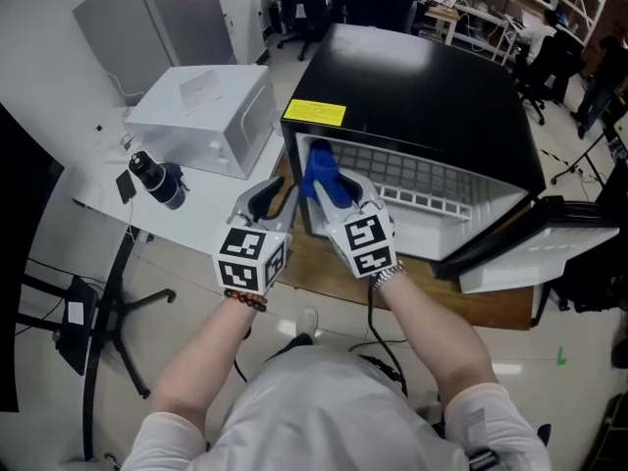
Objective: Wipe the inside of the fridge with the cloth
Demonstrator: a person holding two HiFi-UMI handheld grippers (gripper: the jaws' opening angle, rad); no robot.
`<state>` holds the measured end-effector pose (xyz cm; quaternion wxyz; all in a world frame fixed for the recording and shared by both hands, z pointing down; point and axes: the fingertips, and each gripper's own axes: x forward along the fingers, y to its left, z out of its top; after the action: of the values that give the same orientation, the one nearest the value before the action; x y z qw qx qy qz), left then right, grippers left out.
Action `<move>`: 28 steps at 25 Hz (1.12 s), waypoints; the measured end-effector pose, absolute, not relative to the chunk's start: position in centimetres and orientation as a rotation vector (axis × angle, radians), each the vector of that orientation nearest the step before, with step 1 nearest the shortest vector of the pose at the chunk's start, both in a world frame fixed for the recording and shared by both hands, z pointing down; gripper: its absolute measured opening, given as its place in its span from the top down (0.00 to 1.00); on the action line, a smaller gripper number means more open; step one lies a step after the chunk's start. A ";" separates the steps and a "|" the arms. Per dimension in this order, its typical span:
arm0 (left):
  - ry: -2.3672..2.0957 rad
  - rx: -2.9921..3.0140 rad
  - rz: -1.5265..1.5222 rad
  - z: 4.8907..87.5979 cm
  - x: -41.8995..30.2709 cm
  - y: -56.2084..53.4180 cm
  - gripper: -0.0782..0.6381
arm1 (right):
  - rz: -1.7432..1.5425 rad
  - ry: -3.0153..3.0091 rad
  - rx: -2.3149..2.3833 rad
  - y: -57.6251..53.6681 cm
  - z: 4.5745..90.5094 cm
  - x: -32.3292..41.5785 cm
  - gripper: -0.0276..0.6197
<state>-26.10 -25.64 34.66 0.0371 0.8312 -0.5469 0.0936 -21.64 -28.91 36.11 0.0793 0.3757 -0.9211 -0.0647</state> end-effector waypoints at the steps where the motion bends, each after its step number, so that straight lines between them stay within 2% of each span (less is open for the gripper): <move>1: -1.673 2.559 0.292 34.7 -26.1 -25.7 0.77 | -0.198 -2.752 1.127 -29.2 36.2 -21.8 0.80; 28: -1.573 2.605 0.325 36.1 -25.4 -27.8 0.74 | -0.136 -2.606 1.341 -35.5 36.6 -20.8 0.81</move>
<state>-25.37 -27.83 36.05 0.0406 0.8505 -0.5136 0.1062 -20.76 -35.51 36.60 0.1035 0.4545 -0.8835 -0.0461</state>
